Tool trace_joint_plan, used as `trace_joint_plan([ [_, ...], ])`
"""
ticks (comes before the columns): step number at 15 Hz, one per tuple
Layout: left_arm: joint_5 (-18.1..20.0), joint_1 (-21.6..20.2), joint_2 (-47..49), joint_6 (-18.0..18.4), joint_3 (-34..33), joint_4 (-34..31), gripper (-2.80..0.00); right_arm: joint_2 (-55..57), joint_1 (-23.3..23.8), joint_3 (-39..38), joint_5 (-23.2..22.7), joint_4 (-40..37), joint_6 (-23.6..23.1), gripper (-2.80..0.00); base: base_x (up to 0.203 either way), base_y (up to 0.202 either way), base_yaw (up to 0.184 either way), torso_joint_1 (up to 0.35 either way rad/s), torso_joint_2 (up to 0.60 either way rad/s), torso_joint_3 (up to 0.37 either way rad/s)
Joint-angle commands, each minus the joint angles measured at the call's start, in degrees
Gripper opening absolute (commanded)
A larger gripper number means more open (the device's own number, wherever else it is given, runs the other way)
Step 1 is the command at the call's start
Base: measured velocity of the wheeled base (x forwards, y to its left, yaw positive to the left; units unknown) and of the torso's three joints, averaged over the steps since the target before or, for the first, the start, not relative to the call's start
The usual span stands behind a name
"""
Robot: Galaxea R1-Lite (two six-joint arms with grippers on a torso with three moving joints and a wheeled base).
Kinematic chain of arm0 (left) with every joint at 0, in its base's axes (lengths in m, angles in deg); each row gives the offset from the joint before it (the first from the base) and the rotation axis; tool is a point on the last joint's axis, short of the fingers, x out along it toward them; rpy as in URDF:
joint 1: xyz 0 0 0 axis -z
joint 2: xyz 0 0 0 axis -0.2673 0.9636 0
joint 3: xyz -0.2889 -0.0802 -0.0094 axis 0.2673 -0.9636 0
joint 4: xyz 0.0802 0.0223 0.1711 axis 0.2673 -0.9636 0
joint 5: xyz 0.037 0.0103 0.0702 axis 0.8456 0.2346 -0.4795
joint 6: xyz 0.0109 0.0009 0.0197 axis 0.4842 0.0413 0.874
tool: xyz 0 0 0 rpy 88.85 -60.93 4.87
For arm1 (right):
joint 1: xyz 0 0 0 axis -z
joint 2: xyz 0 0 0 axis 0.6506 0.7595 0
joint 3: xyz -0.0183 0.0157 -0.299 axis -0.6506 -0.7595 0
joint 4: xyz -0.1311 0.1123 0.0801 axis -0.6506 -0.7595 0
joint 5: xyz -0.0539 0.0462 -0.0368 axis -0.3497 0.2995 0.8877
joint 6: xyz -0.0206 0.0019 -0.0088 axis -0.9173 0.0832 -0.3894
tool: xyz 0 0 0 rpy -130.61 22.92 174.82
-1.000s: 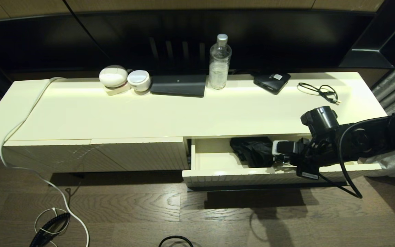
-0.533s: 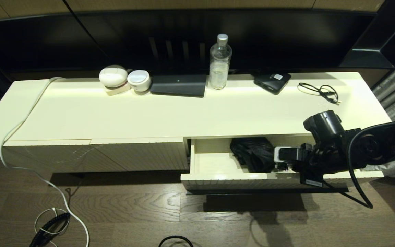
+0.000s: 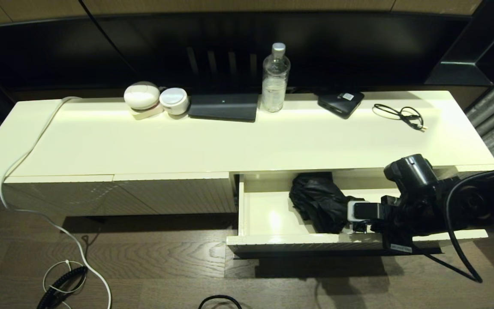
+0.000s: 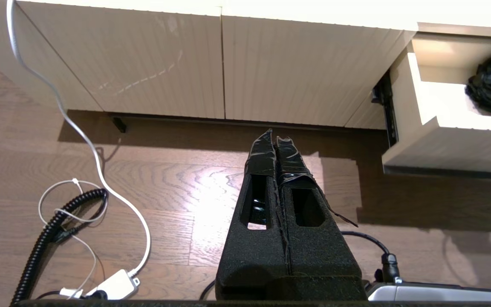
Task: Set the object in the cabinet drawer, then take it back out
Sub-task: Open the drawer
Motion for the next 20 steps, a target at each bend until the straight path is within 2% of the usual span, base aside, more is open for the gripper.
trace_joint_plan([
  [1, -0.02, -0.04, -0.09, -0.04, 0.00, 0.02, -2.80, -0.81, -0.04, -1.12, 0.09, -0.32, -0.32, -2.80, 0.000, 0.000, 0.000, 0.000, 0.00, 0.000],
  [7, -0.02, -0.04, -0.09, -0.04, 0.00, 0.02, -2.80, -6.55, -0.18, 0.40, 0.18, 2.82, 0.14, -2.80, 0.000, 0.000, 0.000, 0.000, 0.00, 0.000],
  [11, -0.02, -0.04, -0.09, -0.04, 0.00, 0.02, -2.80, -14.36, -0.42, 5.87, 0.60, 0.38, -0.29, -2.80, 0.000, 0.000, 0.000, 0.000, 0.00, 0.000],
  [15, -0.02, -0.04, -0.09, -0.04, 0.00, 0.02, -2.80, -13.63, -6.34, 8.85, 1.58, -2.18, 1.11, -2.80, 0.000, 0.000, 0.000, 0.000, 0.00, 0.000],
  [16, -0.02, -0.04, -0.09, -0.04, 0.00, 0.02, -2.80, -12.84, -7.28, 8.88, 1.55, -1.96, 1.77, 0.00, 0.000, 0.000, 0.000, 0.000, 0.00, 0.000],
  [20, -0.02, -0.04, -0.09, -0.04, 0.00, 0.02, -2.80, -9.91, -9.76, 10.64, 1.33, -2.18, 2.78, 0.00, 0.000, 0.000, 0.000, 0.000, 0.00, 0.000],
])
